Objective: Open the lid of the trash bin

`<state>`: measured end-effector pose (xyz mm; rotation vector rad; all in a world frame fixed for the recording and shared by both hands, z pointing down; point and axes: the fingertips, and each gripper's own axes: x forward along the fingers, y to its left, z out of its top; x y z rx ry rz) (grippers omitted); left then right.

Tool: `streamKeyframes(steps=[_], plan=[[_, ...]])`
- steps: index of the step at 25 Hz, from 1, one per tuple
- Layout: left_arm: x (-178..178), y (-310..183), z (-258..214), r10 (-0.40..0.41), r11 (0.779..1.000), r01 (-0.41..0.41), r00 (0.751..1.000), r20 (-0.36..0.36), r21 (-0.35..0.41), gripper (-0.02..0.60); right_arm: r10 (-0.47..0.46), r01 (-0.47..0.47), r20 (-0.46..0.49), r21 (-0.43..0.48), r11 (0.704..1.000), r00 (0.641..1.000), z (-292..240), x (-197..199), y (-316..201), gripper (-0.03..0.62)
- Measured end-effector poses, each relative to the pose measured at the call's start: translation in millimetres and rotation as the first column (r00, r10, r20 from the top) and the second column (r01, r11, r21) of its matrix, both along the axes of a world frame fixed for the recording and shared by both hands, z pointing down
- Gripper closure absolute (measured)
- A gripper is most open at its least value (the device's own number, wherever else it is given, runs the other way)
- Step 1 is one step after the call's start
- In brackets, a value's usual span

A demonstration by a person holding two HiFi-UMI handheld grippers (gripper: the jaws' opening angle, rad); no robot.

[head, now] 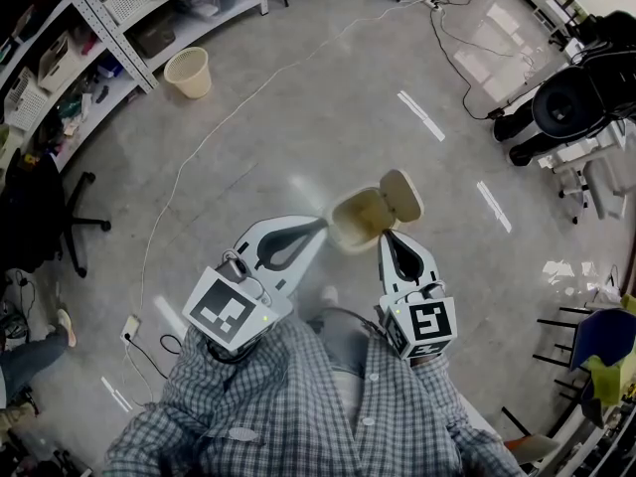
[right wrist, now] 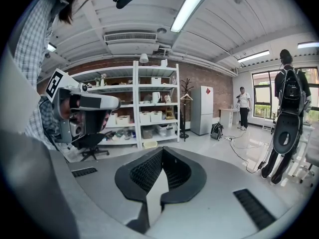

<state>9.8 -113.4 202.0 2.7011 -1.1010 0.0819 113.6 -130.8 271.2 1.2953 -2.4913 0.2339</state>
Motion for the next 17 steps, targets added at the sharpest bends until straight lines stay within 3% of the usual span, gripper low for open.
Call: streamKeyframes(steps=[17], plan=[[0.5,1.6,-2.4,-0.003,1.0,0.003,1.0,-0.01,-0.008,0.577,-0.014,0.014,0.0,-0.013,1.0,1.0,1.3,-3.4,2.6,0.576]])
